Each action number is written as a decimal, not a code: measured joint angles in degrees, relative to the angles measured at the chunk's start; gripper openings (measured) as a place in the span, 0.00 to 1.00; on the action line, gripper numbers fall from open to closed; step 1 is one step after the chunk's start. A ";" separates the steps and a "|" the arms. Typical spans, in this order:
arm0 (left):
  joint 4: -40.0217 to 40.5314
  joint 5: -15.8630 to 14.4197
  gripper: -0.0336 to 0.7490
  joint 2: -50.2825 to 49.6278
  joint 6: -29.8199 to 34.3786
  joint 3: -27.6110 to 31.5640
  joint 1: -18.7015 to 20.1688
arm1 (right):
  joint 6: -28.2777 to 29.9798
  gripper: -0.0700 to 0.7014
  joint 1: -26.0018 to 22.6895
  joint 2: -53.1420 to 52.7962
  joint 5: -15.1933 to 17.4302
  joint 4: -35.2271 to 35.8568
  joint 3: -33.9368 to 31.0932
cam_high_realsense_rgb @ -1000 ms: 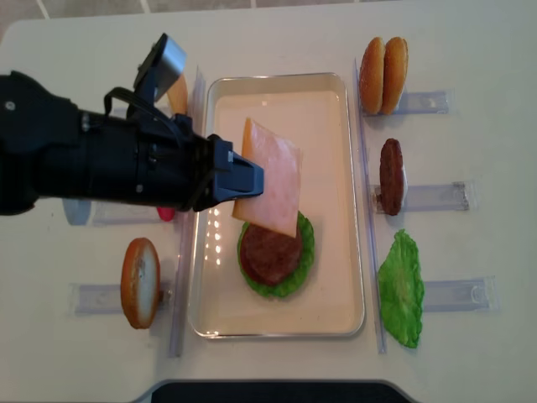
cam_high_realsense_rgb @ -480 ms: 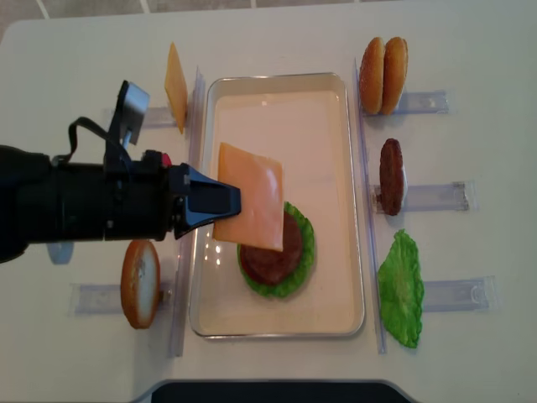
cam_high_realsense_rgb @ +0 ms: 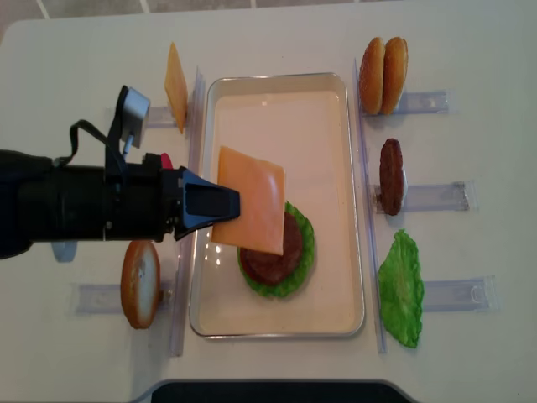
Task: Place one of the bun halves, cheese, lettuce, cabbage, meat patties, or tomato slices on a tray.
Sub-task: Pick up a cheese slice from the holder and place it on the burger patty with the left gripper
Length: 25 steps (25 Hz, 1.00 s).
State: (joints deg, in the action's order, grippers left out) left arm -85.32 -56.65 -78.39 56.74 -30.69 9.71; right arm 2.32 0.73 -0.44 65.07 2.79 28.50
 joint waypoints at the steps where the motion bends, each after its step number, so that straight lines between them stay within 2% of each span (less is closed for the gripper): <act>1: -1.34 -0.80 0.09 -1.41 1.43 0.00 0.00 | 0.00 0.40 0.00 0.00 0.00 0.00 0.00; 5: -5.92 -3.43 0.09 -6.25 5.89 0.00 -0.10 | 0.00 0.40 0.00 0.00 0.00 0.00 0.00; 11: -6.51 -3.68 0.09 -10.11 9.85 0.00 0.94 | 0.00 0.40 0.00 0.00 0.00 0.00 0.00; 14: -6.51 -2.22 0.09 -10.86 10.68 0.00 2.90 | 0.00 0.40 0.00 0.00 0.00 0.00 0.00; 18: -6.06 1.80 0.09 -11.12 10.90 0.00 4.53 | 0.00 0.40 0.00 0.00 0.00 0.00 0.00; 25: -5.25 2.61 0.09 -12.02 11.44 0.00 4.61 | 0.00 0.40 0.00 0.00 0.00 0.00 0.00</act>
State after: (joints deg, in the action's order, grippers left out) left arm -90.57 -54.03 -90.41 68.18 -30.69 14.33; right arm 2.32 0.73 -0.44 65.07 2.79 28.50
